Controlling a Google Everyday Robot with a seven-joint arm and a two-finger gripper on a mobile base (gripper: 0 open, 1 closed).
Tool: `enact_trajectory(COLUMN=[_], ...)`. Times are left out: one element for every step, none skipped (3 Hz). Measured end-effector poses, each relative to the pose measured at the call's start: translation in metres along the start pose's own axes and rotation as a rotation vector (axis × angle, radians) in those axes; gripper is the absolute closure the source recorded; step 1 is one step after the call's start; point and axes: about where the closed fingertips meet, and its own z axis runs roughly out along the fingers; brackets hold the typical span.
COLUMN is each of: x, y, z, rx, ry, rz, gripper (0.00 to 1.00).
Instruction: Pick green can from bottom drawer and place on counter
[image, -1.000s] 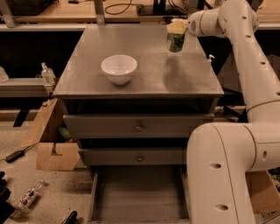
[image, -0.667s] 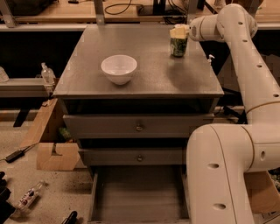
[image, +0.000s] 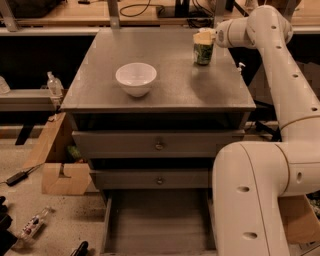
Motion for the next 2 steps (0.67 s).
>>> enact_trajectory(x=[0.0019, 0.0047], y=[0.002, 0.0049], z=[0.0032, 0.008], rx=[-0.004, -0.009], ry=[0.003, 0.008], rz=[0.001, 0.002], gripper=[0.29, 0.0])
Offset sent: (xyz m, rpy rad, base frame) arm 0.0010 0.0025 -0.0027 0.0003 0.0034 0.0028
